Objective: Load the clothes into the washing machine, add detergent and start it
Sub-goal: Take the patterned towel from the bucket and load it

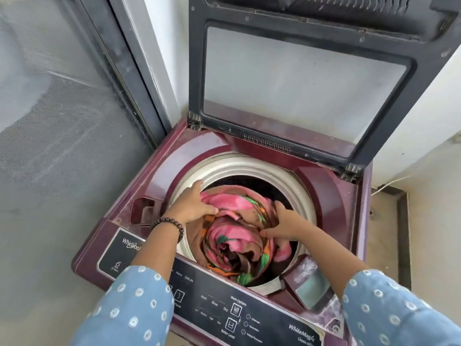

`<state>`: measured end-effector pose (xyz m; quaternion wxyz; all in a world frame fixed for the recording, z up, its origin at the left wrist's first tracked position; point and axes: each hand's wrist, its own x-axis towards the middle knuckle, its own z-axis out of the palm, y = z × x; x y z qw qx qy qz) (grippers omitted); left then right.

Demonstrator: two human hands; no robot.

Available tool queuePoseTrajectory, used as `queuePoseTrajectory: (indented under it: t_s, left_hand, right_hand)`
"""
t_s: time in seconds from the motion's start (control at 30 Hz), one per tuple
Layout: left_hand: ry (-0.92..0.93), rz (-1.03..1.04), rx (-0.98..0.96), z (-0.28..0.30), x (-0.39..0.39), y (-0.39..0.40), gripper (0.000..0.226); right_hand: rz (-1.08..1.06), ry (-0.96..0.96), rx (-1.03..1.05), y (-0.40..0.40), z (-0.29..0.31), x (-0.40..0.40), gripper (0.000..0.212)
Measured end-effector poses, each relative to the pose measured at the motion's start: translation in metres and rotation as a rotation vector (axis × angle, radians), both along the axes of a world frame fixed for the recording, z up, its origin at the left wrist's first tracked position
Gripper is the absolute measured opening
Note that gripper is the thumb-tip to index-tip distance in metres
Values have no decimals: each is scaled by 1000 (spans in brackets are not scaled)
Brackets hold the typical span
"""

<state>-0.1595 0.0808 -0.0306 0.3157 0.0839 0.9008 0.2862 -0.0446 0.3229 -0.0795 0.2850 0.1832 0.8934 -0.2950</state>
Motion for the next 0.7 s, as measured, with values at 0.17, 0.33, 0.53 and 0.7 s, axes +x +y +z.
queuePoseTrajectory:
  t_s: [0.17,0.33,0.53,0.7]
  left_hand:
    - [8,-64,13,-8,16,12,93]
    - [42,-169,-13,-17,31,23,84]
    - [-51,-393,-254,-33,35,44,83]
    - [-90,-453,-318,-57,22,60,85]
  right_hand:
    - [47,111,21,-15,-4,-6,100]
    - [63,176,27,-23,-3,-7,86]
    - [174,208,84,-48,-19,-2,73]
    - [169,106,156,-37,-39,-15,67]
